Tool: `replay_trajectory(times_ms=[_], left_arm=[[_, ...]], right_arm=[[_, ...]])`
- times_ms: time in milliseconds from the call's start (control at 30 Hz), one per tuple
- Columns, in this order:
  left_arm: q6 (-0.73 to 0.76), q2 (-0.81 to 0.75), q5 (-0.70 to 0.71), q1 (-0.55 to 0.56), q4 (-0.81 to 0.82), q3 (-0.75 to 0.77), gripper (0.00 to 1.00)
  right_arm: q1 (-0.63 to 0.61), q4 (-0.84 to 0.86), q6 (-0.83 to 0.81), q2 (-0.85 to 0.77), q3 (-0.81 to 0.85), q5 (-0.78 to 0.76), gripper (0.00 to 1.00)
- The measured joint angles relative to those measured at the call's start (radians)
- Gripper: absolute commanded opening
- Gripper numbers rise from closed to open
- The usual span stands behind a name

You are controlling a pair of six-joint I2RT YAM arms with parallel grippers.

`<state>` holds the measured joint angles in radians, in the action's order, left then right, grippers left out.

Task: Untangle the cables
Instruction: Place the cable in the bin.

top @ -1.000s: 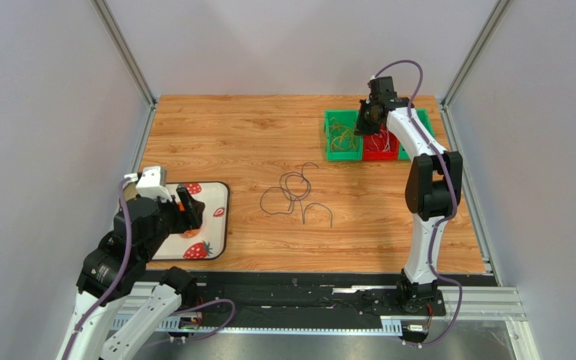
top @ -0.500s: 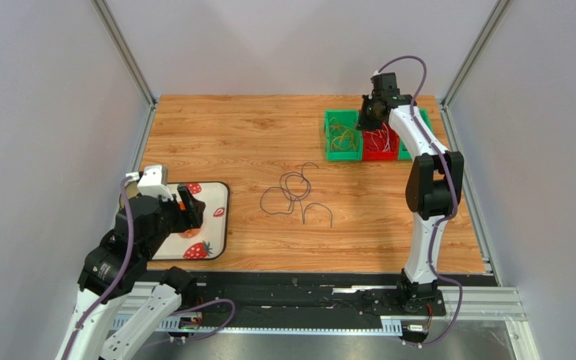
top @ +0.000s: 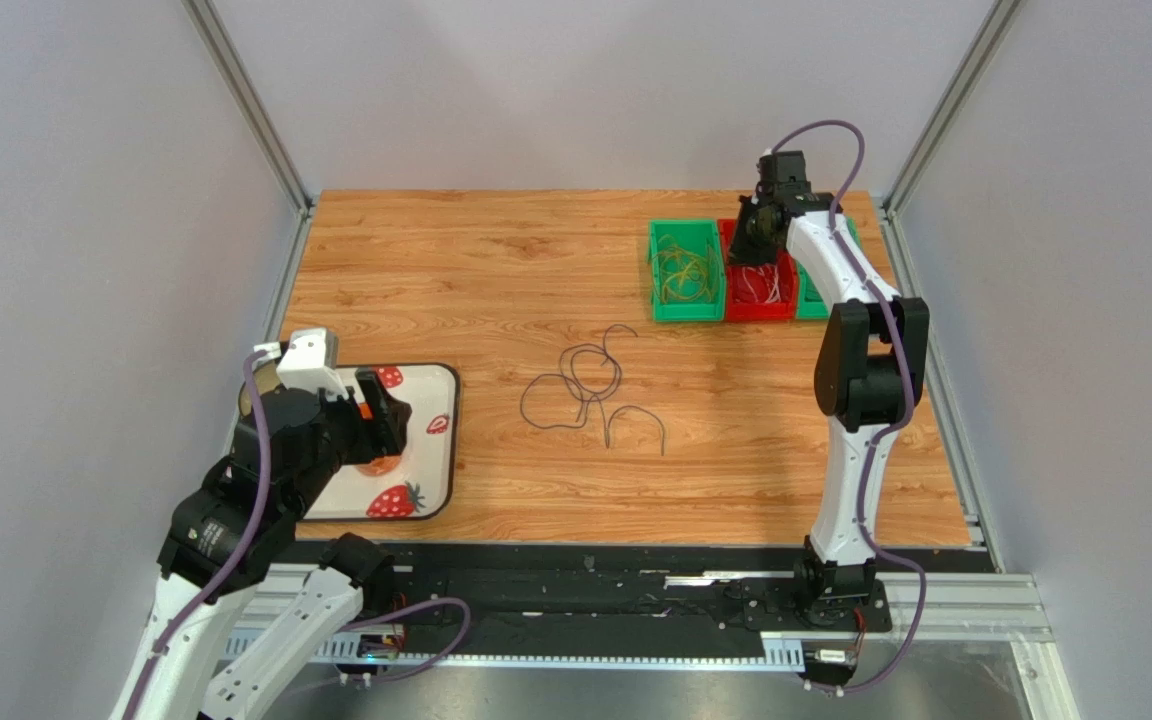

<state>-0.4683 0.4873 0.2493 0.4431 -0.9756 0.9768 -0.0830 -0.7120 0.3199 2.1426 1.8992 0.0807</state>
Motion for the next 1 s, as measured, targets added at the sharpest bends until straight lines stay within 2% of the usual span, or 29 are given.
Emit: replay_trajectory(times_ms=[400,1000], left_arm=[[0.000,0.010,0.004,0.000,0.000,0.000,0.76],[-0.001,0.028,0.008,0.000,0.000,0.000,0.75]], right_arm=[[0.039,0.017,-0.001,0.008,0.000,-0.001,0.03],[0.106,0.048,0.019,0.129,0.005,0.052,0.03]])
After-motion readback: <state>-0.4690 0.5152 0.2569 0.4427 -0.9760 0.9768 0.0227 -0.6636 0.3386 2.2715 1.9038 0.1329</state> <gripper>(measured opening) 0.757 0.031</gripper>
